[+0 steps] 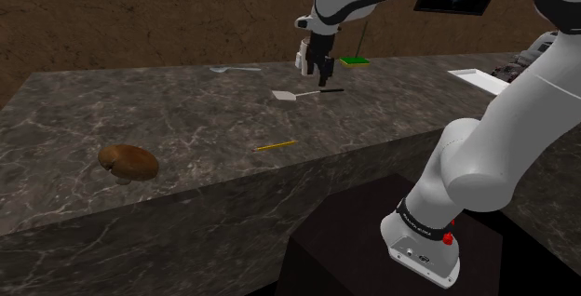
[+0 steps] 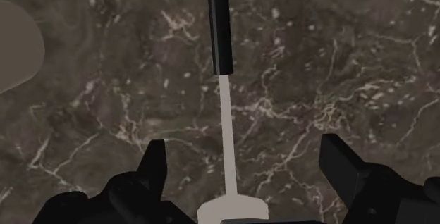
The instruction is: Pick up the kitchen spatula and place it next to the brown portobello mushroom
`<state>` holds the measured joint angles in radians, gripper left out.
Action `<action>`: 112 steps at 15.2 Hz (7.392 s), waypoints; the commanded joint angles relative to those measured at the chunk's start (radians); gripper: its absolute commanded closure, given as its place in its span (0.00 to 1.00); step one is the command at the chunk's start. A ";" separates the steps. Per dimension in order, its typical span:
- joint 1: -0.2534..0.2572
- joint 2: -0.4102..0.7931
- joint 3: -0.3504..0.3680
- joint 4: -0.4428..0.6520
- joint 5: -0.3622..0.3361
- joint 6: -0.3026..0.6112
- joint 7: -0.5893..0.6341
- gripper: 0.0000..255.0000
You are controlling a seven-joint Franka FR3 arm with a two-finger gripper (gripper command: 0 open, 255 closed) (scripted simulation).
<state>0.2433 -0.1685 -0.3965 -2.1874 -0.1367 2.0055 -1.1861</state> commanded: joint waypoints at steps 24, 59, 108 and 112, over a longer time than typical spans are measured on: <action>0.001 0.060 -0.013 -0.058 0.011 0.119 -0.045 1.00; 0.060 -0.010 0.083 0.258 0.020 -0.275 0.067 1.00; 0.353 0.553 0.366 0.711 0.111 -0.200 0.625 1.00; 0.353 0.561 0.366 0.668 0.111 -0.150 0.627 1.00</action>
<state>0.5972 0.3899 -0.0298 -1.5096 -0.0256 1.8433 -0.5586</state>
